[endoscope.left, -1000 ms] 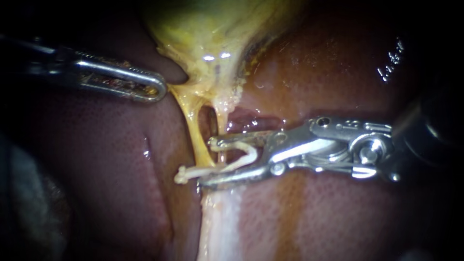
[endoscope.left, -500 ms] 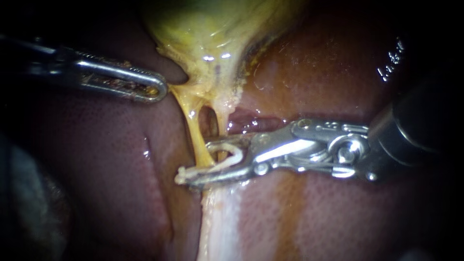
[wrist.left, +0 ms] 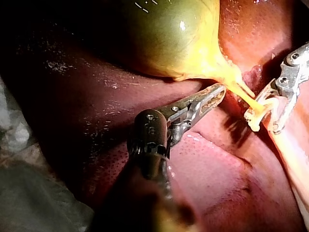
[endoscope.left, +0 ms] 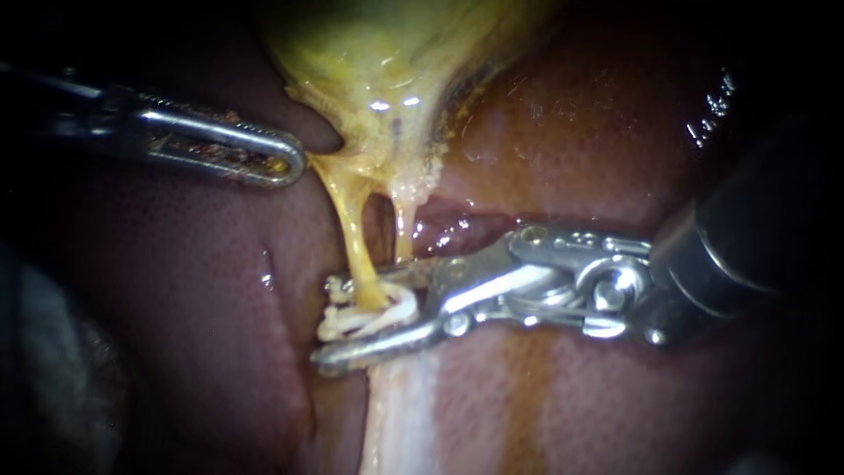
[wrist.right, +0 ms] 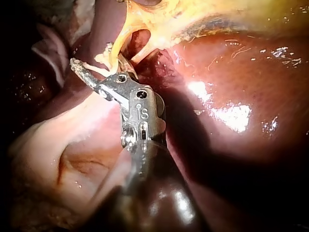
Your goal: Clipping second clip left tube
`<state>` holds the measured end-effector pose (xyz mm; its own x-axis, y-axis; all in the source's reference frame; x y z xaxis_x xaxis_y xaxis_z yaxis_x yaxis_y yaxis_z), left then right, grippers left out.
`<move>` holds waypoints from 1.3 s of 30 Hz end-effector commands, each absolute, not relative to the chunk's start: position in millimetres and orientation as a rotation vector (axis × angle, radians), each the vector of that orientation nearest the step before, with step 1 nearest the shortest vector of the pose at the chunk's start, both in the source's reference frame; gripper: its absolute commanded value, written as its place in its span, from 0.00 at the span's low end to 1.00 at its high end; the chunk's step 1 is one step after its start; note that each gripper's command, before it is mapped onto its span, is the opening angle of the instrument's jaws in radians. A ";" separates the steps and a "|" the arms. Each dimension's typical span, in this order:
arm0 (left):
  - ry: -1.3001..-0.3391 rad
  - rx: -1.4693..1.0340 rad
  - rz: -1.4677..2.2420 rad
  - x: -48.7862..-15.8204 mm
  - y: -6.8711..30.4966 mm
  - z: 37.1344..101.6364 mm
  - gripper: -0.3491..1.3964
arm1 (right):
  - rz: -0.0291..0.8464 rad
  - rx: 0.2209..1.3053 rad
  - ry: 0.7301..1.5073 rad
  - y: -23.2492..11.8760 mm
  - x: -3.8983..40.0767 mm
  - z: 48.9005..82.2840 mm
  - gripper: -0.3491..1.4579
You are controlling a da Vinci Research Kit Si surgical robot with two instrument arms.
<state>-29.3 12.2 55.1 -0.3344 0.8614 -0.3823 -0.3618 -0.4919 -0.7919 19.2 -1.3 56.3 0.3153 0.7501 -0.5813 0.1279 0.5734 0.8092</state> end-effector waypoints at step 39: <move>-0.765 -1.043 1.917 -29.4 12.2 55.2 0.00 | 0.609 1.123 1.130 -1.9 17.9 53.8 0.00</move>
<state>-29.4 12.2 55.2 -0.3348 0.8610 -0.3827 -0.3610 -0.4924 -0.7919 17.9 -1.8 53.8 0.3574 0.8490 -0.3892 0.1406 0.3631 0.9211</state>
